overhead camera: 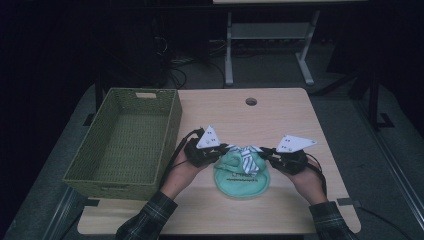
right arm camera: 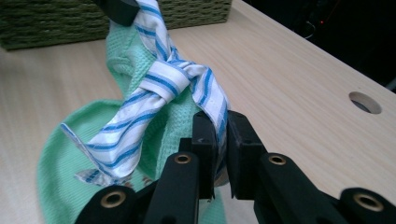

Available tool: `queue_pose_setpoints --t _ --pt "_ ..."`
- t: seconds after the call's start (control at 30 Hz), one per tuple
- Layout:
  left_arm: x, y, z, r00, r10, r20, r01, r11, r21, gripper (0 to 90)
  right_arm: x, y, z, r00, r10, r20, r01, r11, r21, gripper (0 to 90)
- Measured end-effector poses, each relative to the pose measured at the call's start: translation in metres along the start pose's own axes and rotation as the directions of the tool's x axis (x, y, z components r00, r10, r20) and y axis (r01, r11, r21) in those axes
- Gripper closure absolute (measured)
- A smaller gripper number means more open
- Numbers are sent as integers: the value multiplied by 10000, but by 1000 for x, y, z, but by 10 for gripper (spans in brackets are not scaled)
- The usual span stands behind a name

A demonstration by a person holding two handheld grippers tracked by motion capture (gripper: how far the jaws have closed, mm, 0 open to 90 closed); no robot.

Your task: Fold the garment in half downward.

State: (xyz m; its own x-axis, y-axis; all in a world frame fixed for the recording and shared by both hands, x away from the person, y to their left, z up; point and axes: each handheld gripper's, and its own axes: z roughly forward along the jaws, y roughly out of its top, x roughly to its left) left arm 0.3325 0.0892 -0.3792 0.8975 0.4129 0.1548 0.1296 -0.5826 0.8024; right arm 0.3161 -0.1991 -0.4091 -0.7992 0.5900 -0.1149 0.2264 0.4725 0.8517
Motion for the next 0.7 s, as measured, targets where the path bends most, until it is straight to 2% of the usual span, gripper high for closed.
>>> queue_pose_setpoints --t 0.03,0.23,0.3,0.37,0.7 --pt "-2 -1 0 9998 -142 100 143 9999 -70 818 2 -1 -1 10000 -21 1 21 10000 -37 819" --pt "-11 -8 -3 9978 -336 564 338 9994 -32 810 11 -10 -7 9995 -44 -303 41 9999 -95 806" --pt "-14 -11 -3 9977 -243 626 235 9996 131 806 13 -14 -8 9992 -49 -396 44 9999 -133 799" --pt "-16 -15 -2 9972 -309 679 296 9994 203 806 15 -17 -9 9986 -19 -534 16 10000 -39 794" --pt "-16 -25 6 9930 -645 993 574 9957 727 781 18 -27 -5 9953 101 -966 -76 9996 261 775"
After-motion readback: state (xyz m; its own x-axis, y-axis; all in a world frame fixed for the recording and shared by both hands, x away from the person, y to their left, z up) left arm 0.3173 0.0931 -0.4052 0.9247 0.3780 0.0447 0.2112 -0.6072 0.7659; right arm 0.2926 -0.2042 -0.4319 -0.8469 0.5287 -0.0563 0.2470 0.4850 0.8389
